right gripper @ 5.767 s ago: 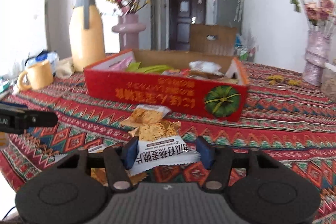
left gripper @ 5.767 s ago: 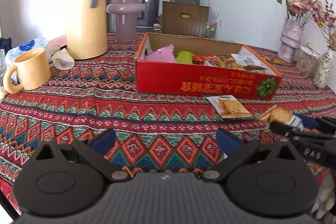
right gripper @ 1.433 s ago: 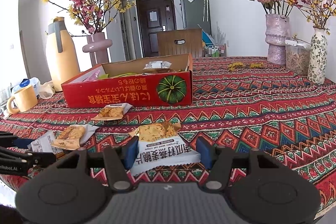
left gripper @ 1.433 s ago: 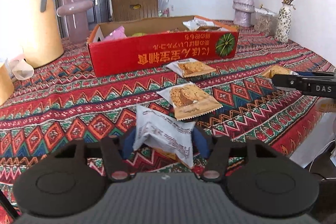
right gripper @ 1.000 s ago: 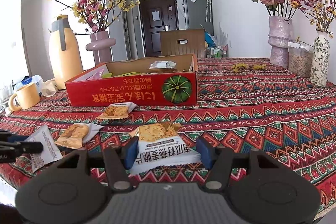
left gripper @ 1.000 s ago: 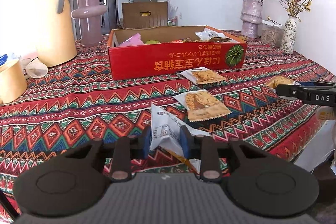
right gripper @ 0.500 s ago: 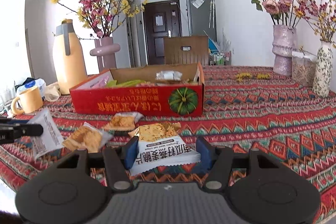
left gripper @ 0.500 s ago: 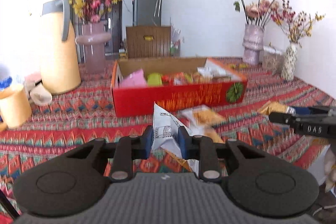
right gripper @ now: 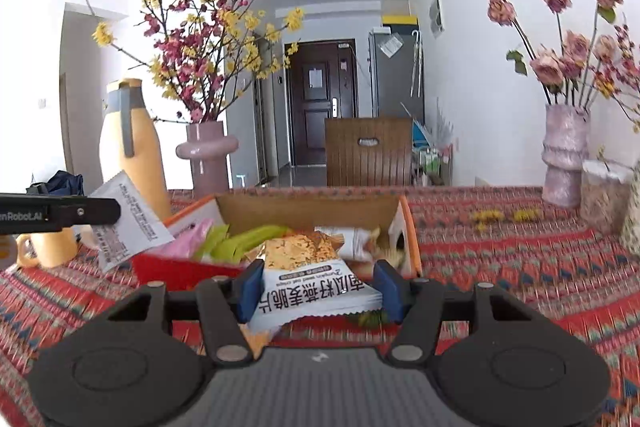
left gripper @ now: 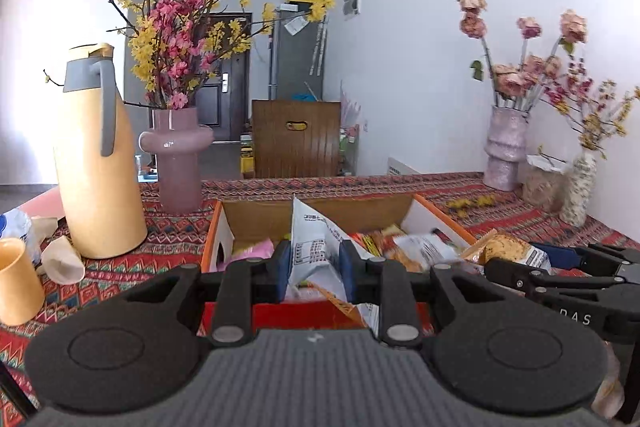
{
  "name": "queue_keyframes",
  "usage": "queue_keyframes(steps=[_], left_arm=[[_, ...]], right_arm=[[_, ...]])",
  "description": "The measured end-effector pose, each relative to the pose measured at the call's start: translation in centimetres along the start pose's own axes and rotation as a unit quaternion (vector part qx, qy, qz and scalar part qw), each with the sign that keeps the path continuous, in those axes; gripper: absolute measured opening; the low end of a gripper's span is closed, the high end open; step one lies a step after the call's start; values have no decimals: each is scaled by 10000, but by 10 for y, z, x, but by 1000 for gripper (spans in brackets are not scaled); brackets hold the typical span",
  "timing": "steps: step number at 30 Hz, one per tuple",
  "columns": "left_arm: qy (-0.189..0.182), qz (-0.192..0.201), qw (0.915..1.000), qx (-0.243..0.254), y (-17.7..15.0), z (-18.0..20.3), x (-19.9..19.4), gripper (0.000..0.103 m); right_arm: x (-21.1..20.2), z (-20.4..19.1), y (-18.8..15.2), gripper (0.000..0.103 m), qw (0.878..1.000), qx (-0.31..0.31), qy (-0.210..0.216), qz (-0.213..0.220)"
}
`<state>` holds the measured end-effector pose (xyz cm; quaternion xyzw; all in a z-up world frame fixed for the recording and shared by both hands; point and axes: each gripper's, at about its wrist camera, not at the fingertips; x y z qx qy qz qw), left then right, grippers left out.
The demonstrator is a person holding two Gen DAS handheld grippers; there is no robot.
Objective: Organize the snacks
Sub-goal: 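Carry both cracker packets over the box, lower them in and open both grippers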
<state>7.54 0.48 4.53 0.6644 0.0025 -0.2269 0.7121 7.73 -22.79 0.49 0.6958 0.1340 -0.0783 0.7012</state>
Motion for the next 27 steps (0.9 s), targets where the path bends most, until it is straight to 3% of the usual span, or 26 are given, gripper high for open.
queue_keyframes(steps=[8, 13, 14, 16, 17, 19, 21, 27], left_arm=[[368, -128, 9990, -237, 15, -24, 69, 26], [524, -176, 9971, -514, 2, -44, 103, 28], [553, -204, 9967, -551, -3, -48, 108, 31], [544, -271, 9961, -646, -7, -53, 111, 55], [560, -238, 9961, -640, -7, -54, 109, 61], [669, -31, 9959, -612, -6, -53, 99, 97], [795, 225, 9949, -580, -6, -49, 88, 103], [814, 410, 9938, -631, -6, -42, 72, 103]], right_arm=[[72, -18, 37, 58, 10000, -87, -47, -11], [121, -29, 37, 58, 9996, -65, -124, -232], [130, -28, 34, 59, 9995, 31, -92, -295], [140, -26, 24, 62, 9991, 152, -47, -381], [143, -25, 21, 65, 9988, 168, -81, -457], [141, -23, 20, 87, 9985, 223, -146, -479], [129, -21, 21, 103, 9988, 310, -275, -253], [112, -15, 22, 103, 9980, 497, -392, 5]])
Point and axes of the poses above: each gripper's, at about its wrist camera, not at the fingertips, and x roughly the way its jaws point, z to its right, y to its top, and after that the axes turned 14 degrees about -y, right-handed
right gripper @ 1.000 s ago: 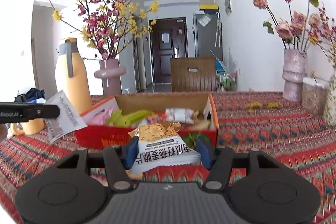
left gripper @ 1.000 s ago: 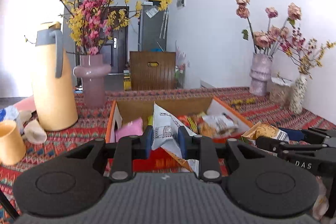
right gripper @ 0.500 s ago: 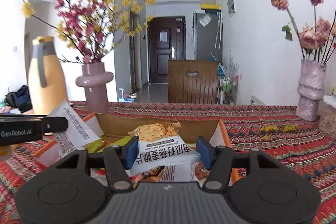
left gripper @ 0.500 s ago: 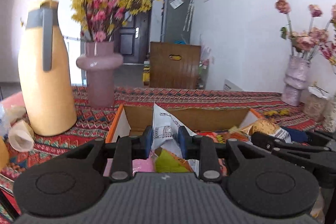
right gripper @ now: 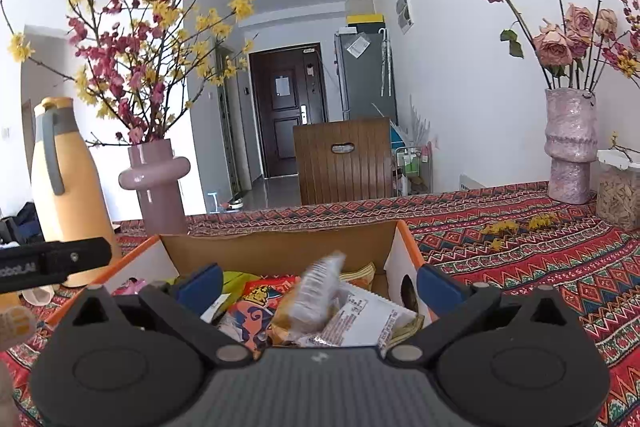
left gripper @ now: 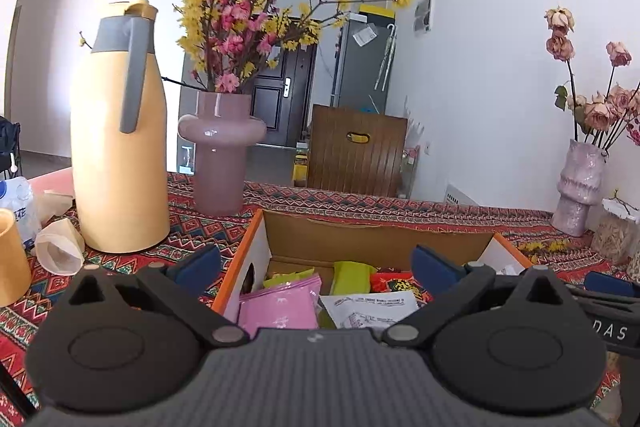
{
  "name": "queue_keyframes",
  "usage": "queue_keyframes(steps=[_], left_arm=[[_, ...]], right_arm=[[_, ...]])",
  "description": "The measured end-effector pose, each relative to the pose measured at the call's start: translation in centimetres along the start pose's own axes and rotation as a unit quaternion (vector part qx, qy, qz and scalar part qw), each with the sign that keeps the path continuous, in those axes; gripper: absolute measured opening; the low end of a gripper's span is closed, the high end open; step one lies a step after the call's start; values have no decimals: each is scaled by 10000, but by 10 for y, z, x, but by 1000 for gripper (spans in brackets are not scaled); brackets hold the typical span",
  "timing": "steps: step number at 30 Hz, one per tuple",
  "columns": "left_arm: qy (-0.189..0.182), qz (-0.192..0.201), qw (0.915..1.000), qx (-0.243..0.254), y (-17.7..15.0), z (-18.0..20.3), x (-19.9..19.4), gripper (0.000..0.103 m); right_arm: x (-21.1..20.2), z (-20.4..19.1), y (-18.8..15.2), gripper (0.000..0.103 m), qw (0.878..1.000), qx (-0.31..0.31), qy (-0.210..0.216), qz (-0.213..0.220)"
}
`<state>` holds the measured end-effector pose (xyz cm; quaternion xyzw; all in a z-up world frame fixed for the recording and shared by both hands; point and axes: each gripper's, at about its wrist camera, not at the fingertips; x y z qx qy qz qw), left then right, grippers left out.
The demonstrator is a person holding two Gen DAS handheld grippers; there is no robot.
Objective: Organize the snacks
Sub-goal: 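Carry both cracker packets over the box, lower them in and open both grippers, then withdraw both grippers from the box toward the last packets on the cloth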
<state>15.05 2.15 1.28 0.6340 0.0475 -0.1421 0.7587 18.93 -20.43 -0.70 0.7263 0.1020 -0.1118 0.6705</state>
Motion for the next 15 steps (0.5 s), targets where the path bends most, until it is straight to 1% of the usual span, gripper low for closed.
queue_keyframes(steps=[7, 15], left_arm=[[38, 6, 10000, -72, -1, 1, -2, 103], [118, -127, 9998, 54, -6, 5, 6, 103]], right_arm=[[-7, 8, 1, 103, 9999, 155, -40, 48], [-5, 9, 0, 103, 9998, 193, -37, 27]])
Point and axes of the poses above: each gripper's, at about its wrist camera, not at the fingertips, and x roughly the way its jaws point, z to its right, y to its top, and after that the axes turned 14 degrees about -y, right-handed
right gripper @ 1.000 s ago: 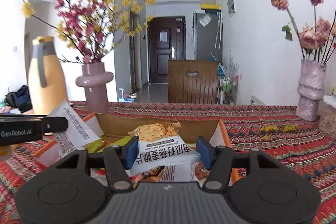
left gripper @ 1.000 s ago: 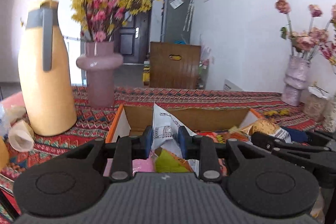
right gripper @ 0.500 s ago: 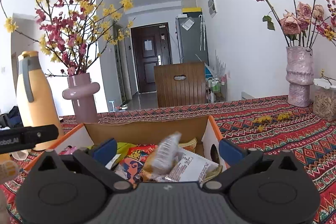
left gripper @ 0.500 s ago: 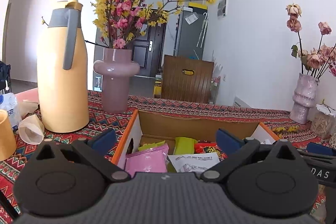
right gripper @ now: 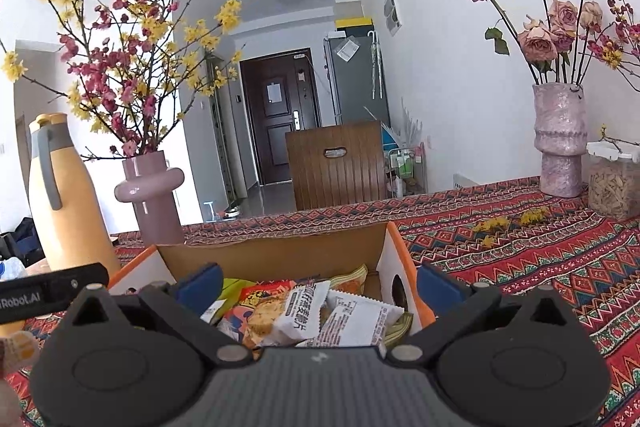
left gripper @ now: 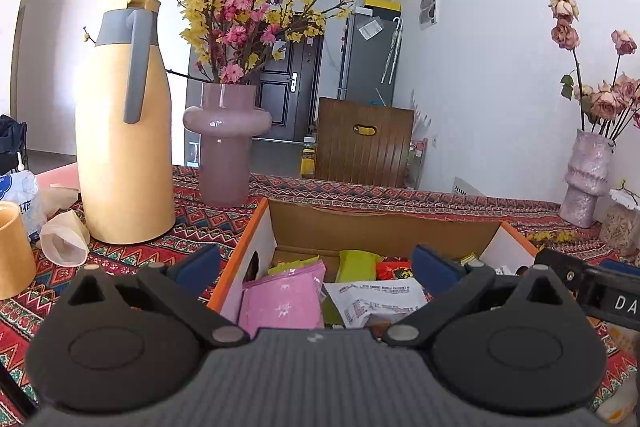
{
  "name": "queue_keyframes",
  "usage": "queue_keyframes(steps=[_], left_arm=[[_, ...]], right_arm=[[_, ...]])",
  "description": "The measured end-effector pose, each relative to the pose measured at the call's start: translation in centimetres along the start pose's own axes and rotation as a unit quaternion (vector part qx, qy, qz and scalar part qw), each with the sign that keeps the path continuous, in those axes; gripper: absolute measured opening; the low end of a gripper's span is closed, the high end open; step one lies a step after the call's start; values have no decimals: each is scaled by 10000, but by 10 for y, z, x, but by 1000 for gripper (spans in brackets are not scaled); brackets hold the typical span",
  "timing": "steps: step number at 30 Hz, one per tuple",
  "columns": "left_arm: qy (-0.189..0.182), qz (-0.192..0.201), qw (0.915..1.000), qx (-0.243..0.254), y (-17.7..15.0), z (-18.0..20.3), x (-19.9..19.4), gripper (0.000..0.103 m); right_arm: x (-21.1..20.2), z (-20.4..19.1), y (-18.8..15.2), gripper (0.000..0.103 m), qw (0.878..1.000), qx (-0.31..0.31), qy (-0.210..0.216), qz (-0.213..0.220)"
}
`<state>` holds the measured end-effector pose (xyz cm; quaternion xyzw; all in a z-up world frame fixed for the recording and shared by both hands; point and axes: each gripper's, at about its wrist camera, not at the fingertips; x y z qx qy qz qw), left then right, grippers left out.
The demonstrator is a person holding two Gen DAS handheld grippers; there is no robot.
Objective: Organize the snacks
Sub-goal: 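Withdraw both grippers from the box toward the last packets on the cloth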
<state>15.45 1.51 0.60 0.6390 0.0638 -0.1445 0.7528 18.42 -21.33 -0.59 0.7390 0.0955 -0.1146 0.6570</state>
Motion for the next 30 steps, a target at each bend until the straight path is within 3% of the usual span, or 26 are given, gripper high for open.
queue_keyframes(steps=[5, 16, 22, 30], left_arm=[[142, -203, 9997, -7, 4, 4, 2, 103], [-197, -1217, 9922, 164, -15, 37, -34, 103], [-358, -1912, 9803, 349, -43, 59, -49, 103], [-143, -2628, 9634, 500, -79, 79, -46, 103]], right_arm=[[-3, -1, 5, 103, 10000, -45, 69, 16], [-69, 38, 3, 103, 9999, -93, 59, 9], [-91, 61, -23, 103, 9994, -87, 25, -327], [-106, 86, -61, 103, 9961, 21, -46, -880]])
Point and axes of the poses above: each gripper's, at about its wrist camera, not at the fingertips, and x roughly the way its jaws point, z to its right, y to its top, and after that the axes turned 14 degrees about -y, right-handed
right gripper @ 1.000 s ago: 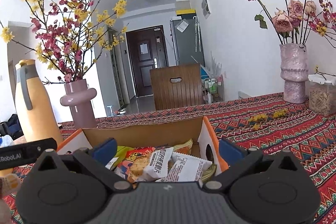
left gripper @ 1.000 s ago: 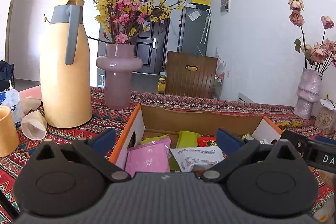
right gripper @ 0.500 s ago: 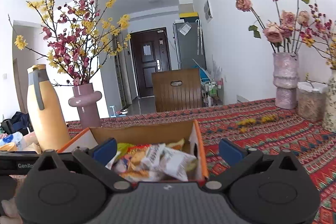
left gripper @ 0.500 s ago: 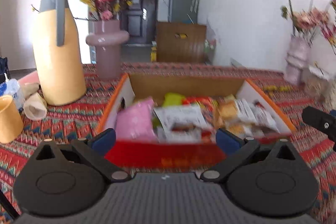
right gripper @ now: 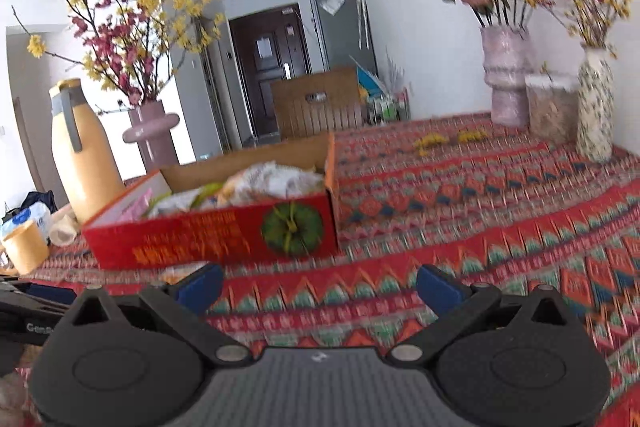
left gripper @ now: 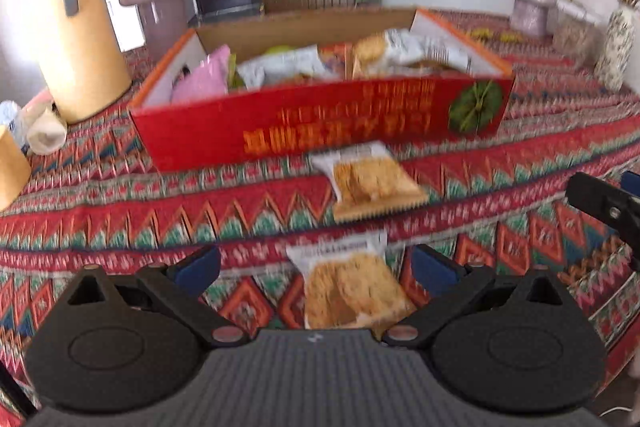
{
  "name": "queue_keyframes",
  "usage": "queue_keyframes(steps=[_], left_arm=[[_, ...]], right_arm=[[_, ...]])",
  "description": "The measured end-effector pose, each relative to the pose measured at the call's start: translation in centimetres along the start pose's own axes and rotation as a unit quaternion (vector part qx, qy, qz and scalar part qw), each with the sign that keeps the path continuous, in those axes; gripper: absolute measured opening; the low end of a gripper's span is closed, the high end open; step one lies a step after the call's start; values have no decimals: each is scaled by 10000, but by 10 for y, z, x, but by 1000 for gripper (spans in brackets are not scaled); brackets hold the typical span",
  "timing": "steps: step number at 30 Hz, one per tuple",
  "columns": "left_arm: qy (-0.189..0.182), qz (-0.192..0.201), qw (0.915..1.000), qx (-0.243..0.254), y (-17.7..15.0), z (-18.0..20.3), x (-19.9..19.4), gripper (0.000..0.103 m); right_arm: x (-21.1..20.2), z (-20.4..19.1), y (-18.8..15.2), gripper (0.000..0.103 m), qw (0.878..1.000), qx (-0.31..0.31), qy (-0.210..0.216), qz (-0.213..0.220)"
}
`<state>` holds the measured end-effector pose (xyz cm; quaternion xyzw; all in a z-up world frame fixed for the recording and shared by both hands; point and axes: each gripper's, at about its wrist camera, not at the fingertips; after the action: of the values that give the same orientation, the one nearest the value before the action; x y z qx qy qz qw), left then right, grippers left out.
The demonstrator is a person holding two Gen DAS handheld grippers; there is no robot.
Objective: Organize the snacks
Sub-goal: 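Withdraw both grippers from the box toward the last packets on the cloth, then grasp a cracker packet with the left gripper while the right grasps another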
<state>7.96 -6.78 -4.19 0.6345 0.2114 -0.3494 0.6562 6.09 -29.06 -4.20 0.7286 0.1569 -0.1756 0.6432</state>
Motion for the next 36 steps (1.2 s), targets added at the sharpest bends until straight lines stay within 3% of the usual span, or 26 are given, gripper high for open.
queue_keyframes(steps=[4, 9, 15, 17, 19, 21, 27, 36], left_arm=[[51, -213, 9995, -225, -4, -1, 11, 103], [-29, -159, 9985, -516, -6, -8, 12, 103], [-47, -116, 9986, -508, -8, -11, 10, 101], [-52, -35, 9989, -460, -9, -12, 7, 91], [-103, 79, 9992, -376, -10, -12, 1, 62], [-185, 157, 9992, -310, -11, -13, -4, 49], [-377, 497, 9979, -187, -15, -23, -21, 48], [-191, 1116, 9932, -255, -1, -60, -51, 49]], right_arm=[[-3, 6, -15, 103, 9998, -9, 16, -193], [-2, 9, -25, 103, 9993, -35, 25, -362], [7, 5, -32, 103, 9979, -19, 37, -641], [7, 1, -33, 103, 9979, -77, -10, -636], [7, -2, -32, 103, 9979, -100, 1, -643], [7, -6, -32, 103, 9977, -153, -20, -655], [8, -26, -26, 103, 9972, -382, 8, -645], [22, -85, 5, 103, 9950, -781, 306, -541]])
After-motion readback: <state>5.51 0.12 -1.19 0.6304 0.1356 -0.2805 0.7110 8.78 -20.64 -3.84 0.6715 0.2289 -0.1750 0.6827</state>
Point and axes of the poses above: each gripper's, at about its wrist camera, not at the fingertips, and x roughly the way its jaws point, z to its right, y to its top, and after that the axes turned 14 degrees about -y, right-handed
